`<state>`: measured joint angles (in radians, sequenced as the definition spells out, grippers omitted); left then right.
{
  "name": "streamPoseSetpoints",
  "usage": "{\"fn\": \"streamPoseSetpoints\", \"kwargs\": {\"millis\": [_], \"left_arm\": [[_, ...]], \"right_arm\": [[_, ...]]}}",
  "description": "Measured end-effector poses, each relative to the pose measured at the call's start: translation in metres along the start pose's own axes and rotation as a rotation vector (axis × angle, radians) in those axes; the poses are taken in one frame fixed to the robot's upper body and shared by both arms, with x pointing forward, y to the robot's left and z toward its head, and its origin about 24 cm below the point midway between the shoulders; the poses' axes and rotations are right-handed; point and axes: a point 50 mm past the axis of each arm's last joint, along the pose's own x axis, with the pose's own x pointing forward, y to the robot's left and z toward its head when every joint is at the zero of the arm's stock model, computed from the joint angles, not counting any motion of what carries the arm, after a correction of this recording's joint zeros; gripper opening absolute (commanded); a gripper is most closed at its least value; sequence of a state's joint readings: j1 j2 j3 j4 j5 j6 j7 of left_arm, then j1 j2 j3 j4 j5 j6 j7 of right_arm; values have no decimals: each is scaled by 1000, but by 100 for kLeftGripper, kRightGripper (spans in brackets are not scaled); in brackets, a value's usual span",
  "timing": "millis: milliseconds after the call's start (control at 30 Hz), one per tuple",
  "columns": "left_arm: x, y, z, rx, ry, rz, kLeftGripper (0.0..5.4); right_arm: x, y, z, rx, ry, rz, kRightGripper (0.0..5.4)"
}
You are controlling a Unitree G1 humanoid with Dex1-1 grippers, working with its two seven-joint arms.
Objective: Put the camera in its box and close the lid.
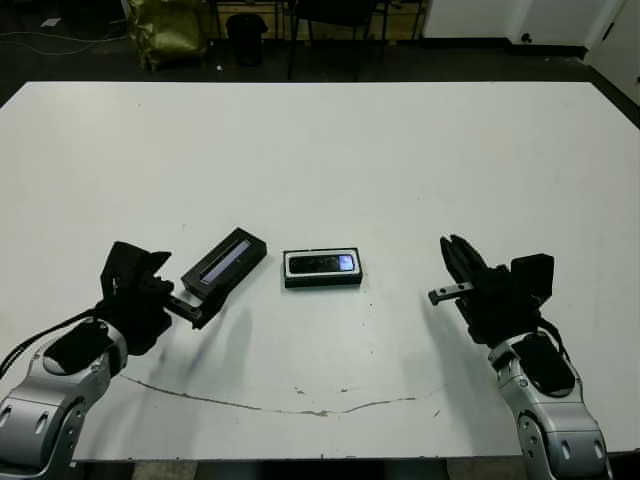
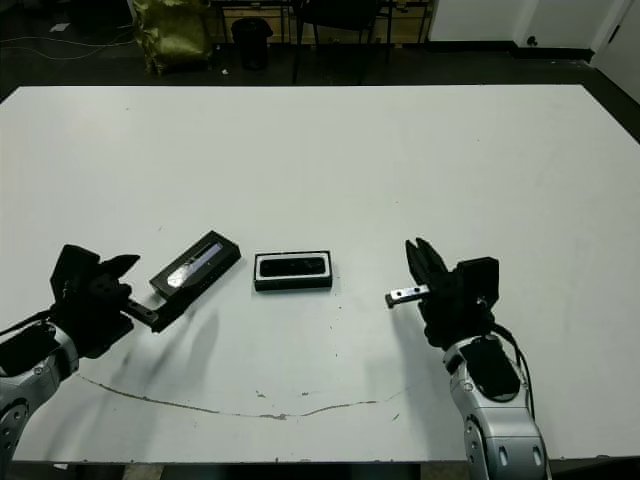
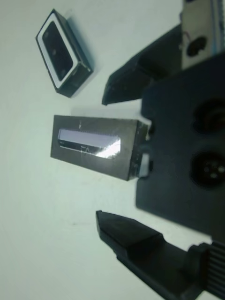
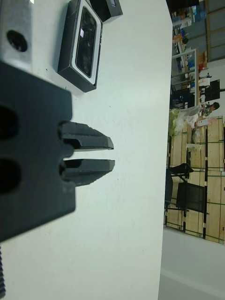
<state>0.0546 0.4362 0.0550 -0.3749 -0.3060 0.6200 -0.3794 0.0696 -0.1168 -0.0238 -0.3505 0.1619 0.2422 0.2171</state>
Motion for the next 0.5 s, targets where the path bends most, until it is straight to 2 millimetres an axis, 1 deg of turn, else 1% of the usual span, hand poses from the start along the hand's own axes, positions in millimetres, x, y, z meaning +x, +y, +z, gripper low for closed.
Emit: {"fn": "streamPoseSetpoints", "kwargs": {"millis": [200, 500], "left_arm": [[3, 3, 0, 43, 6, 20, 539], [5, 4, -3, 23, 10, 32, 539]], "right_arm": [[-1, 0, -1, 1, 6, -1, 0], [-3, 0, -2, 4, 14, -1, 0]]}}
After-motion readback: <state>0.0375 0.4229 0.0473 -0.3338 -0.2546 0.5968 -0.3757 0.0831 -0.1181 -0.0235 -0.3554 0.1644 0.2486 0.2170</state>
